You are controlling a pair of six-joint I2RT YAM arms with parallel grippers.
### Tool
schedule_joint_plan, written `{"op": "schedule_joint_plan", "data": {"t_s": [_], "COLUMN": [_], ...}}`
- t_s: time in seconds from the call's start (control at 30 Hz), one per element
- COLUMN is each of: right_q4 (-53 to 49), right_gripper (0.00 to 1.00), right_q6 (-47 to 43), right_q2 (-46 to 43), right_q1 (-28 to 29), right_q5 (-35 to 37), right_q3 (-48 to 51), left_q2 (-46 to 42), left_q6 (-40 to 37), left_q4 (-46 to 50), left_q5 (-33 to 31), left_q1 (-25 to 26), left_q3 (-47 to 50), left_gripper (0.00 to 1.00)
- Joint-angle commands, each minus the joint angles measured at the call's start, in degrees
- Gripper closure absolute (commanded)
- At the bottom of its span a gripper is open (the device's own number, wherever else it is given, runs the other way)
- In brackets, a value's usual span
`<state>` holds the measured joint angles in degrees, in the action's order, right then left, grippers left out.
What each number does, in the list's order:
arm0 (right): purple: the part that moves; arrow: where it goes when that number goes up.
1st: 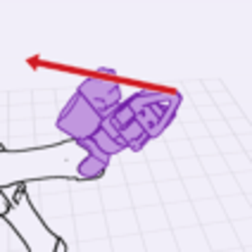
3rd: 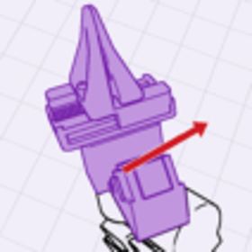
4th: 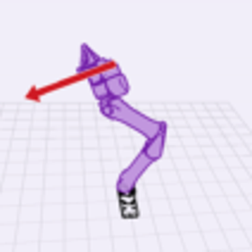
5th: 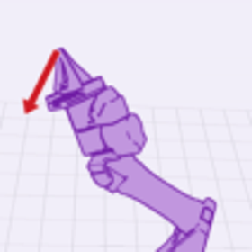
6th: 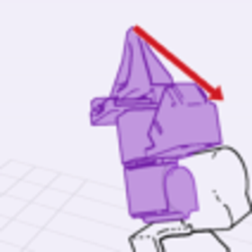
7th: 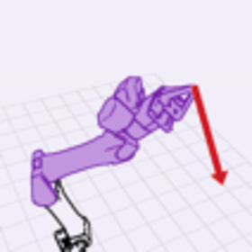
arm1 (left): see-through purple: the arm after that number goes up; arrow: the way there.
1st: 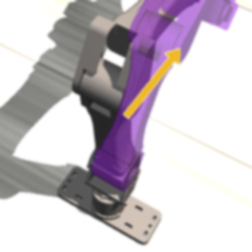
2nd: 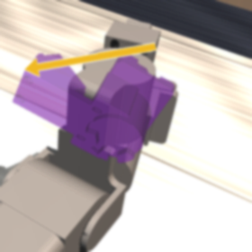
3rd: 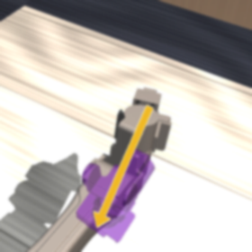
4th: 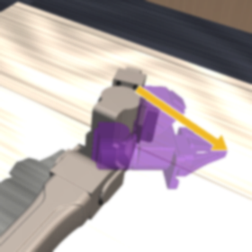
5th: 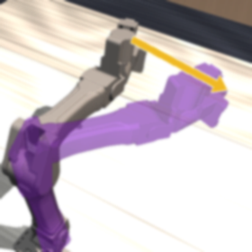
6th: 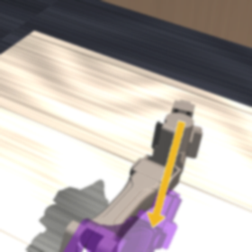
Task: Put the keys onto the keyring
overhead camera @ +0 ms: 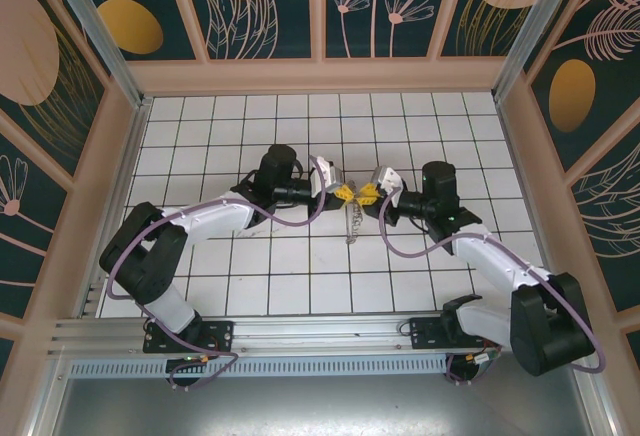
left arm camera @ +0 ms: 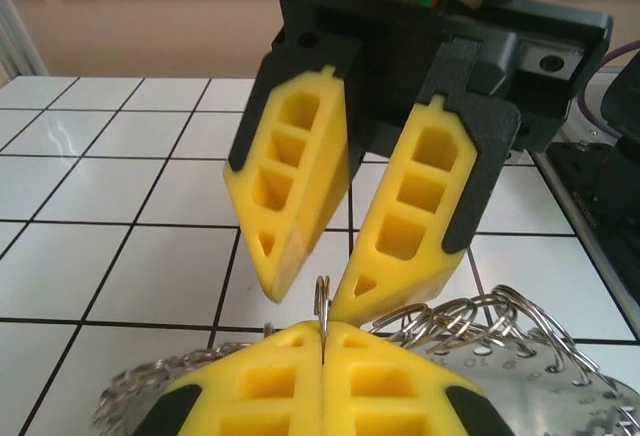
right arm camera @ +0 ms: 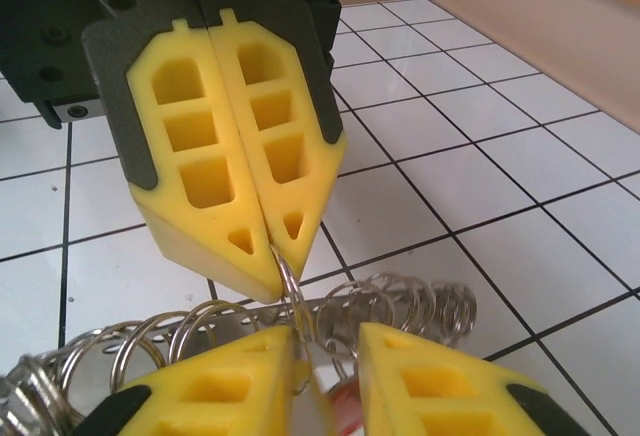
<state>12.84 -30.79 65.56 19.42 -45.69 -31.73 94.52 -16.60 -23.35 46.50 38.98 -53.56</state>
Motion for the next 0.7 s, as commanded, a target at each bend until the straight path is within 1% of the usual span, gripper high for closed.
{"op": "schedule_joint_plan", "data": {"t_s": [0.0, 0.1, 0.5, 0.67], "right_q4": [-2.12, -2.19, -0.82, 0.03], "right_gripper": [0.74, 0.74, 0.84, 0.85], "right_q6": [-2.14, -2.26, -0.91, -0.54], "right_q2": [-1.61, -1.69, 0.99, 1.46], "right_q1": [-0.51, -0.52, -0.14, 0.11], "right_q5": [0.86, -0.03, -3.60, -3.70], "right_q3": [-2.02, -2.33, -3.52, -3.51], "left_q2": [-1.27, -0.88, -0.30, -0.17], "left_q6": [-2.26, -2.30, -1.98, -1.90], "left_q4": [0.78, 1.02, 1.21, 1.21], "left_q5": [1.66, 2.02, 2.77, 2.81], "left_q1": [0.27, 0.28, 0.22, 0.22], "left_q3": [-1.52, -1.87, -1.85, -1.88], "left_gripper": [1.00, 1.00, 1.00, 1.00]}}
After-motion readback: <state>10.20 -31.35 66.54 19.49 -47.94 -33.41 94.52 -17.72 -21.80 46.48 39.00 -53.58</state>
